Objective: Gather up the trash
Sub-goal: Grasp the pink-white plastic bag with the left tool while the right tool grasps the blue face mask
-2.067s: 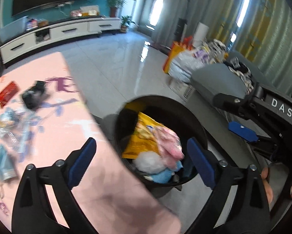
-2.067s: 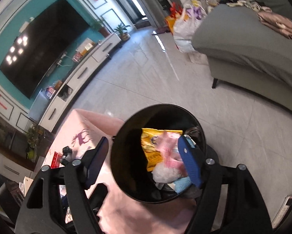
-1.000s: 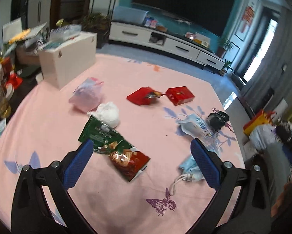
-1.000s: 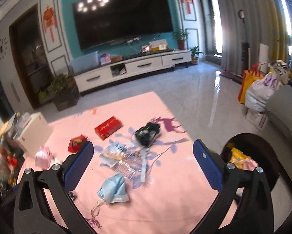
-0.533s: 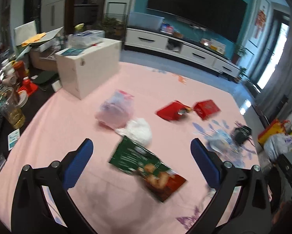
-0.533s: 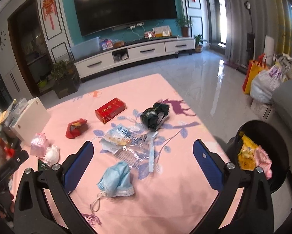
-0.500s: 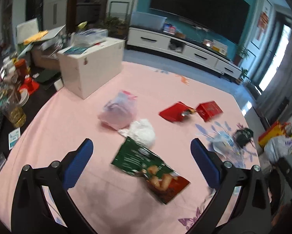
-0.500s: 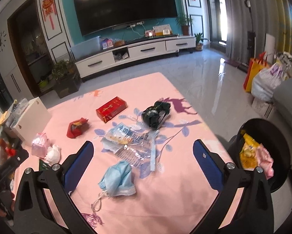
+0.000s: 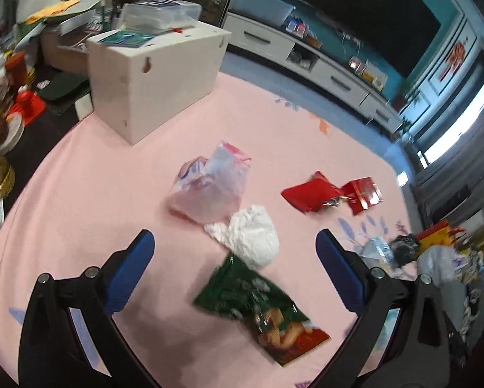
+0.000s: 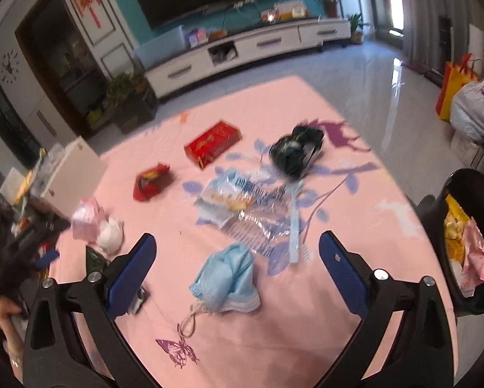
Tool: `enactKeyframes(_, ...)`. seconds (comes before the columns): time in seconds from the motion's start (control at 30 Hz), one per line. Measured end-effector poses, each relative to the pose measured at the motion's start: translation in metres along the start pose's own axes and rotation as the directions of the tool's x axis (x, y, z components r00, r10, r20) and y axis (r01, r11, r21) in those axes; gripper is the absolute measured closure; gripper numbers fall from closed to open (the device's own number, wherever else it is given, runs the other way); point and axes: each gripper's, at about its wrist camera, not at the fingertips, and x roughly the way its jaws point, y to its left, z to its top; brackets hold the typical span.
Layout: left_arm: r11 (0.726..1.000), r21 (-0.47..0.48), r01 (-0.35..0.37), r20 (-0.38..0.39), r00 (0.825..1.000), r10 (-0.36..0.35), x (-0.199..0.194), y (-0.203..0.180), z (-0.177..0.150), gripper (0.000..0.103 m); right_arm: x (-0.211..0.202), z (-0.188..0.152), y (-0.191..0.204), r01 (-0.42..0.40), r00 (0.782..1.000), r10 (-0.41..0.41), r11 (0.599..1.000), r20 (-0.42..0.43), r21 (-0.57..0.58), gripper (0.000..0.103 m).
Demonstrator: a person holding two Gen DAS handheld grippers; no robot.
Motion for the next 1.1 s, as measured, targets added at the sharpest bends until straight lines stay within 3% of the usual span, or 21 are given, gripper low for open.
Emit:
enactKeyframes(0.1, 0.999, -0.016, -0.032, 0.005, 0.999, 0.032, 0.013, 0.002, 0.018, 0.004, 0.012, -0.003, 0.006, 0.016, 0.999, -0.018, 0.999, -0.041, -0.039, 0.018)
enactKeyframes(0.27, 1.000, -0.021, -0.004, -0.019, 1.000, 0.004, 0.039, 0.011, 0.038, 0.004, 0.027, -0.006, 0.005, 0.002, 0.993, -0.009, 0.999, -0.119, -0.054, 0.028)
enactKeyframes(0.43, 0.999, -0.028, -0.027, -0.068, 0.997, 0.025, 0.067, 0.019, 0.039, 0.005, 0.041, -0.005, 0.004, -0.019, 0.985, 0.012, 0.999, -0.173, -0.036, 0.029)
enactKeyframes(0.5, 0.999, -0.027, -0.031, -0.087, 0.996, 0.029, 0.075, 0.022, 0.039, 0.011, 0.047, -0.008, 0.007, -0.013, 0.982, 0.004, 0.999, -0.191, -0.046, 0.030)
enactKeyframes(0.57, 0.999, -0.038, -0.030, -0.116, 0.993, 0.025, 0.083, 0.026, 0.036, 0.029, 0.054, -0.012, 0.011, 0.006, 0.977, -0.020, 0.998, -0.213, -0.065, 0.034)
enactKeyframes(0.63, 0.999, -0.049, -0.012, -0.124, 0.992, 0.006, 0.087, 0.027, 0.034, 0.028, 0.064, -0.018, 0.017, 0.011, 0.968, -0.035, 0.995, -0.250, -0.094, 0.040)
enactKeyframes(0.77, 0.998, -0.061, 0.002, -0.115, 0.993, -0.009, 0.085, 0.031, 0.032, 0.040, 0.074, -0.026, 0.023, 0.025, 0.958, -0.059, 0.992, -0.280, -0.123, 0.062)
enactKeyframes(0.87, 0.995, -0.094, 0.021, -0.114, 0.993, -0.032, 0.078, 0.034, 0.034, 0.041, 0.072, -0.027, 0.024, 0.031, 0.960, -0.068, 0.990, -0.272, -0.139, 0.070)
enactKeyframes(1.1, 0.996, -0.048, 0.075, -0.024, 0.997, -0.076, 0.026, 0.010, 0.047, 0.041, 0.053, -0.017, 0.022, -0.010, 0.974, -0.013, 0.995, -0.225, -0.101, 0.072)
